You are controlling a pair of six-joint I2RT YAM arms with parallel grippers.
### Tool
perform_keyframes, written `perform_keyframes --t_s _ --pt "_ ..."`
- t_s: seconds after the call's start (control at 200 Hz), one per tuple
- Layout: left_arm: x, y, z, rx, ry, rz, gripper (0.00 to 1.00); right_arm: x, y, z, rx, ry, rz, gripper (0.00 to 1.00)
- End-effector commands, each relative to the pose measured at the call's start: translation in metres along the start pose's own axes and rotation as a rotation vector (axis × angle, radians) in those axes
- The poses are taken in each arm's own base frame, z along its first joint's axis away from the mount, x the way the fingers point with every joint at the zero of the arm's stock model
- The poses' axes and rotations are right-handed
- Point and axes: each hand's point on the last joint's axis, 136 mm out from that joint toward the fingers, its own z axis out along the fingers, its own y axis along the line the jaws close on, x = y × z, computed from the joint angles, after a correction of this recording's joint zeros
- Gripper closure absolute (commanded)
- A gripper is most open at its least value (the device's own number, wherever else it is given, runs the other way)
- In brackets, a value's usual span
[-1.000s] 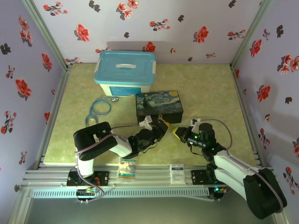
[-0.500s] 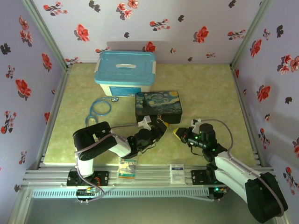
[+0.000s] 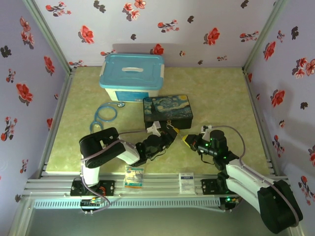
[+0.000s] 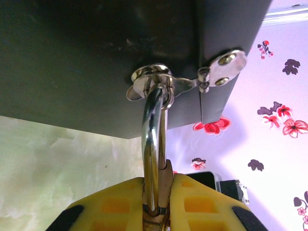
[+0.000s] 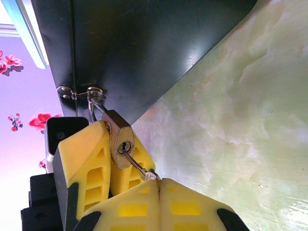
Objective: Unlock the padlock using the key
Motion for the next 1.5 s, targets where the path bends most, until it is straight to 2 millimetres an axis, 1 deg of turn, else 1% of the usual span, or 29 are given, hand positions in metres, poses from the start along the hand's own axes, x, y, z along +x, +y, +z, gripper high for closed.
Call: perform_keyframes --t_s 0.0,0.14,0.32,0.51,0.715,0.805,0.895,1.045,1.225,1.28,1.365,1.435,1.495 --pt "0.002 -0.019 0.006 0.070 0.006 -0.014 1.00 -0.005 0.008 -0.001 -0.025 -0.023 -0.032 1.00" --pt "0.006 -0.015 0.003 0.063 0.018 -0.016 1.00 -0.008 0.007 -0.003 -0.009 -0.040 -0.039 1.00" --pt "0.015 -0.019 0.001 0.074 0.040 -0.028 1.00 -0.011 0.009 0.000 -0.002 -0.037 -0.044 1.00" --pt "0.017 -0.022 0.000 0.086 0.044 -0.026 1.00 -0.012 0.007 0.003 -0.005 -0.028 -0.028 1.00" --pt "0.012 -0.010 -0.004 0.055 0.029 -0.010 1.00 -0.011 0.009 0.000 -0.008 -0.025 -0.033 1.00" --pt "0.011 -0.008 -0.004 0.046 0.026 -0.001 1.00 -0.010 0.009 -0.002 -0.012 -0.024 -0.032 1.00" --pt "0.014 -0.007 -0.002 0.043 0.037 0.007 1.00 -0.010 0.008 -0.002 -0.008 -0.024 -0.032 1.00" --pt "0.019 -0.003 0.000 0.040 0.047 0.000 1.00 -0.011 0.014 -0.001 -0.026 -0.023 -0.036 1.00" --pt "0.024 -0.015 0.001 0.066 0.063 -0.005 1.00 -0.014 0.011 0.002 -0.019 -0.029 -0.033 1.00" --pt "0.025 -0.017 0.002 0.070 0.067 -0.012 1.00 -0.015 0.015 0.002 -0.029 -0.030 -0.038 1.00" --pt "0.026 -0.013 0.001 0.061 0.069 -0.012 1.00 -0.018 0.019 0.002 -0.042 -0.041 -0.047 1.00" --pt "0.026 -0.012 0.000 0.057 0.070 -0.019 1.00 -0.019 0.027 0.002 -0.062 -0.039 -0.075 1.00" --pt "0.026 -0.013 0.001 0.061 0.071 -0.021 1.00 -0.020 0.028 0.001 -0.051 -0.042 -0.106 1.00"
